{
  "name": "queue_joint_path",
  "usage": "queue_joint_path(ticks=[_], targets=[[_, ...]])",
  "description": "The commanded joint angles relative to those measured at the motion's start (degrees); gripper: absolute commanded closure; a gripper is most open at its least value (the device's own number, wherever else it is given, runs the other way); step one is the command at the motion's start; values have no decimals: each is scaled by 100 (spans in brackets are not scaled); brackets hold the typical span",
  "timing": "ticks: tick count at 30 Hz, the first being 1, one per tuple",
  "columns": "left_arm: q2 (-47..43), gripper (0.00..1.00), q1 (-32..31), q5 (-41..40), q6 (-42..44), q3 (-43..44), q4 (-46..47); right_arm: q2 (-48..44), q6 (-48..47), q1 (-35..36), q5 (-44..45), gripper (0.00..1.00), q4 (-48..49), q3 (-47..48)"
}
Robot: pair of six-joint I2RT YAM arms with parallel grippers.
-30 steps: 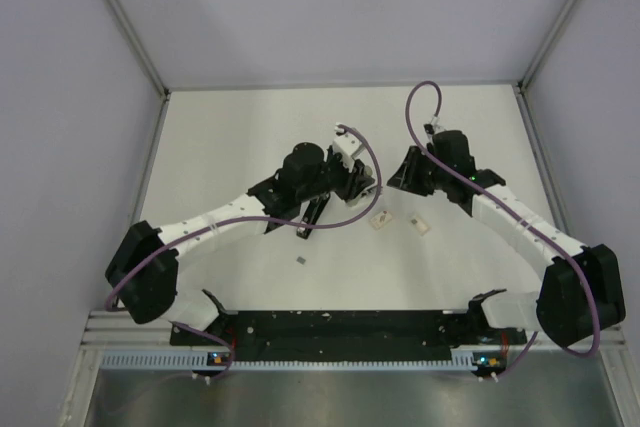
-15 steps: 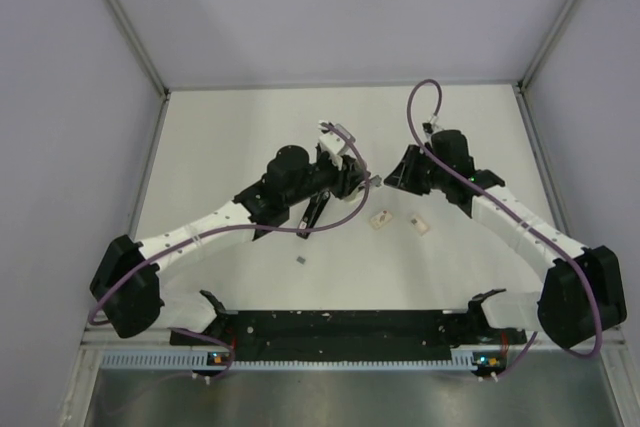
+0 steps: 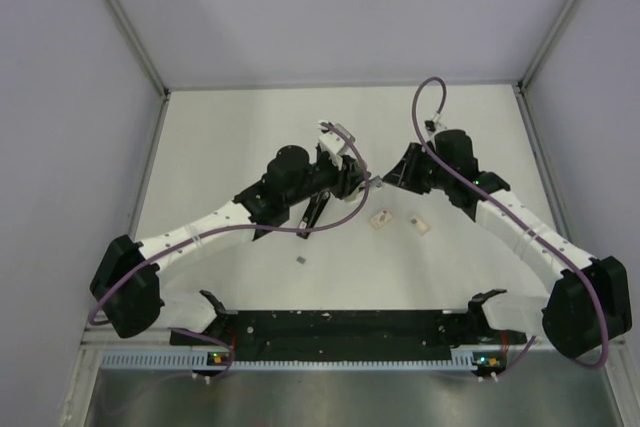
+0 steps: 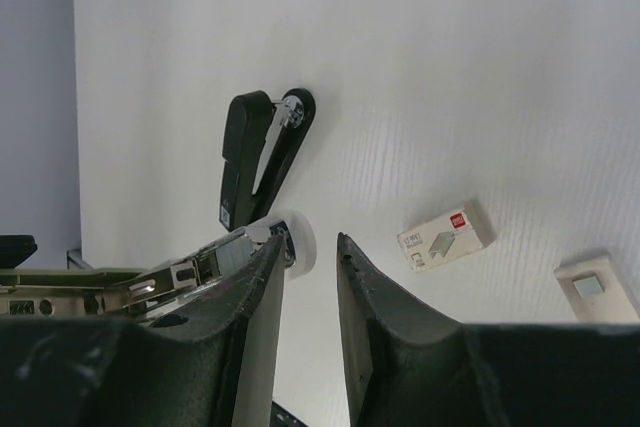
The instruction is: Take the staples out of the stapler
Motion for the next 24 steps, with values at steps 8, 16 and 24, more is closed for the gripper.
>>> queue_joint_path(ticks=[8,16,24], targets=[[-316,100,-6,-55,-292,-22,1168,-76,272,226,-295,72,496,-121],[-343,100,-6,-249,-564,-67,1959,-111,412,349,-382,72,689,-490],[-290,100,-15,-652,-784,-251,2679,-164,579,516,-470,72,847,-640]])
